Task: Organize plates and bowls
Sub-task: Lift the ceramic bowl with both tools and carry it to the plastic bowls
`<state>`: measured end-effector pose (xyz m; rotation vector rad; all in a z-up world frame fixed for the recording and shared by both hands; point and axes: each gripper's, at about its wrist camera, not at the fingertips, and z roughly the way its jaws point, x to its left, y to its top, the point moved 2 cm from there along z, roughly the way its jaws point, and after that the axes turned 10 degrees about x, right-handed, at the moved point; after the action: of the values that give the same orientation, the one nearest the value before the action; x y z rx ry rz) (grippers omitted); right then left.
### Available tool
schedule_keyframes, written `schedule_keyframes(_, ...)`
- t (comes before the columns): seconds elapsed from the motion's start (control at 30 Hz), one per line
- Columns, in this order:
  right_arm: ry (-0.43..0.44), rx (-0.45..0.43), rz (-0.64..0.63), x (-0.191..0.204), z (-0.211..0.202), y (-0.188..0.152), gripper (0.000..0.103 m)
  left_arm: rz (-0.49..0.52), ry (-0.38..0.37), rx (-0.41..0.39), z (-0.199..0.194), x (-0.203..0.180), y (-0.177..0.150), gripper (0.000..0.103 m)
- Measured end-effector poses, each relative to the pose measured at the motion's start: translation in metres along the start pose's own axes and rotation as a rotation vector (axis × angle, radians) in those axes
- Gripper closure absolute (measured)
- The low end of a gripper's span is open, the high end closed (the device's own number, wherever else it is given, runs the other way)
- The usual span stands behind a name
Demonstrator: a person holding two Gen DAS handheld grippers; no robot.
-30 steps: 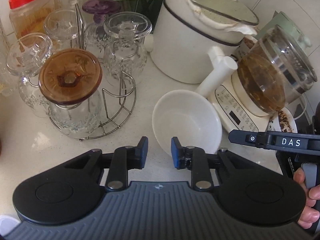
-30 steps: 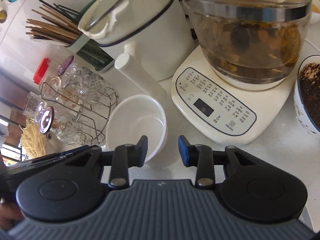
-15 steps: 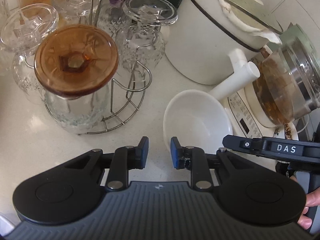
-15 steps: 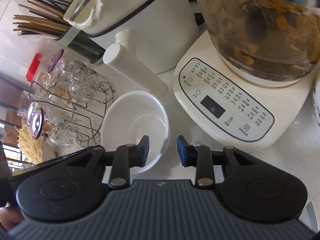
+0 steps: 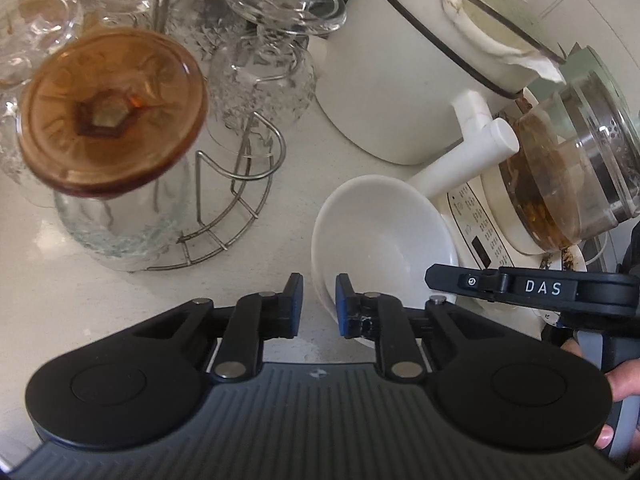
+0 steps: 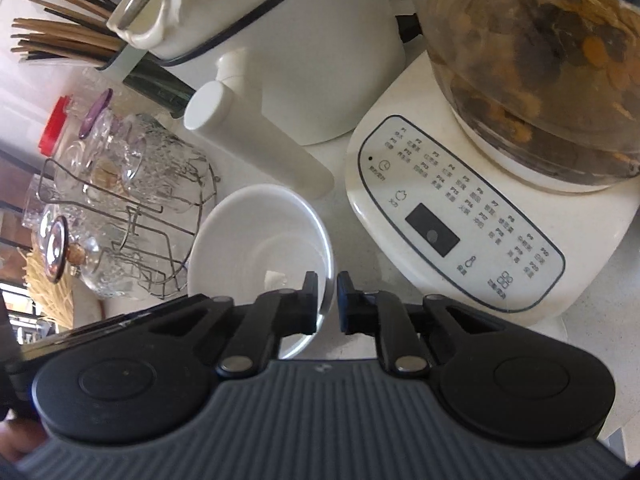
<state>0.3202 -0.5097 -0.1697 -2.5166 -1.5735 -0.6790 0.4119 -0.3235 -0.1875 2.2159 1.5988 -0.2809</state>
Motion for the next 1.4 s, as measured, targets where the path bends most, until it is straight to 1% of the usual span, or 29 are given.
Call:
schedule_keyframes(0.03,-0.006,-0.001,-0.008,0.001,0.001,0.0,0.093,0.0,-0.005,0.002,0.001,0.0,0.001,0.086)
schedule_keyframes(0.07,-0.01,-0.002,-0.014,0.002,0.001,0.001,0.093,0.003,-0.011,0.003,0.001,0.0,0.001,0.09)
schedule_keyframes(0.1,-0.012,-0.002,-0.017,0.003,0.001,0.0,0.093,0.006,-0.014,0.005,0.002,0.0,0.002,0.09)
schedule_keyframes(0.4,-0.017,0.009,-0.035,0.009,0.004,0.002,0.094,-0.001,-0.017,0.012,-0.002,0.005,0.002,0.091)
schedule_keyframes(0.7,-0.008,-0.019,-0.078,0.023,-0.005,-0.005,0.094,-0.004,-0.018,-0.039,-0.023,0.005,-0.008,0.091)
schedule_keyframes(0.93,0.019,-0.036,-0.108,0.031,-0.018,-0.015,0.094,-0.003,-0.003,-0.084,-0.046,0.0,-0.026,0.091)
schedule_keyframes(1.13,0.034,-0.06,-0.153,0.037,-0.037,-0.032,0.093,-0.003,0.013,-0.126,-0.071,-0.004,-0.046,0.091)
schedule_keyframes(1.3,0.04,-0.078,-0.185,0.048,-0.053,-0.045,0.093,0.011,0.021,-0.172,-0.095,-0.009,-0.066,0.091)
schedule_keyframes(1.4,0.052,-0.095,-0.204,0.054,-0.065,-0.052,0.093,-0.005,0.01,-0.214,-0.111,-0.007,-0.077,0.092)
